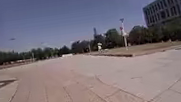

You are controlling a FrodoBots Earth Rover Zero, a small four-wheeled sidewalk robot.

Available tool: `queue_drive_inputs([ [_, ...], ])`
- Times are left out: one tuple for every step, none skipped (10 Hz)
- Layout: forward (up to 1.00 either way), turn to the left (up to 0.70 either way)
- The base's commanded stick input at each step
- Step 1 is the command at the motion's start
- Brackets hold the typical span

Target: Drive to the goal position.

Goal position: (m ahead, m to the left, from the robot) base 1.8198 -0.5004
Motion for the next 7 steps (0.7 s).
queue_drive_inputs([
  [1.0, 0.17],
  [1.0, 0.4],
  [1.0, 0.27],
  [1.0, 0.0],
  [1.0, 0.0],
  [1.0, 0.0],
  [1.0, 0.0],
])
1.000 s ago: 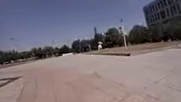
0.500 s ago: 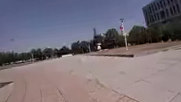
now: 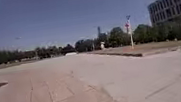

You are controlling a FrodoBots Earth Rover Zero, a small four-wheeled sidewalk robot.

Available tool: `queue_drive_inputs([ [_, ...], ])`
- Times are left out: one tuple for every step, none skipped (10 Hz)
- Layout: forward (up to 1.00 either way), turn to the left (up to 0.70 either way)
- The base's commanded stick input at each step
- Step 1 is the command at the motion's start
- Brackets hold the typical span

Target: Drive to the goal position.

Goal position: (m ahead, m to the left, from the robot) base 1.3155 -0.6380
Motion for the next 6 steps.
queue_drive_inputs([
  [1.0, 0.0],
  [1.0, 0.0],
  [1.0, 0.0],
  [1.0, 0.0],
  [1.0, 0.0],
  [1.0, 0.0],
])
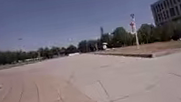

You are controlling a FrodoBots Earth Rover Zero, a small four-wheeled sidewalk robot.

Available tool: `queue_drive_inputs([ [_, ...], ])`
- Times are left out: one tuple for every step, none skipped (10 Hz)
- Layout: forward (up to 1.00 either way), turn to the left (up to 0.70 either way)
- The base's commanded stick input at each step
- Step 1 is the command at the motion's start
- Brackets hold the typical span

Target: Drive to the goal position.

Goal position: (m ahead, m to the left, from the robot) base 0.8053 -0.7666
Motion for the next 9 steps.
queue_drive_inputs([
  [1.0, 0.0],
  [1.0, 0.0],
  [1.0, 0.0],
  [1.0, 0.0],
  [1.0, 0.0],
  [1.0, 0.0],
  [1.0, 0.0],
  [1.0, 0.0],
  [1.0, 0.0],
])
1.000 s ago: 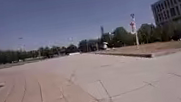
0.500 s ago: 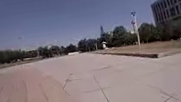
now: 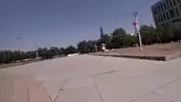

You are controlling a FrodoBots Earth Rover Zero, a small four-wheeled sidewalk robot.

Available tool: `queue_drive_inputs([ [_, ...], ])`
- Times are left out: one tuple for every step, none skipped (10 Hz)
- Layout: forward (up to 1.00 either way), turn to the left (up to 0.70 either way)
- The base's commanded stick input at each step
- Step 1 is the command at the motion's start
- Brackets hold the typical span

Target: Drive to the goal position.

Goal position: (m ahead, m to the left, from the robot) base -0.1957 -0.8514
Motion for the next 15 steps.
queue_drive_inputs([
  [1.0, 0.1],
  [1.0, 0.26],
  [1.0, 0.33],
  [1.0, 0.05],
  [1.0, 0.0],
  [1.0, 0.01],
  [1.0, 0.24],
  [1.0, 0.39],
  [1.0, 0.16],
  [1.0, 0.0],
  [1.0, 0.0],
  [1.0, 0.0],
  [1.0, 0.0],
  [1.0, 0.0],
  [1.0, 0.0],
])
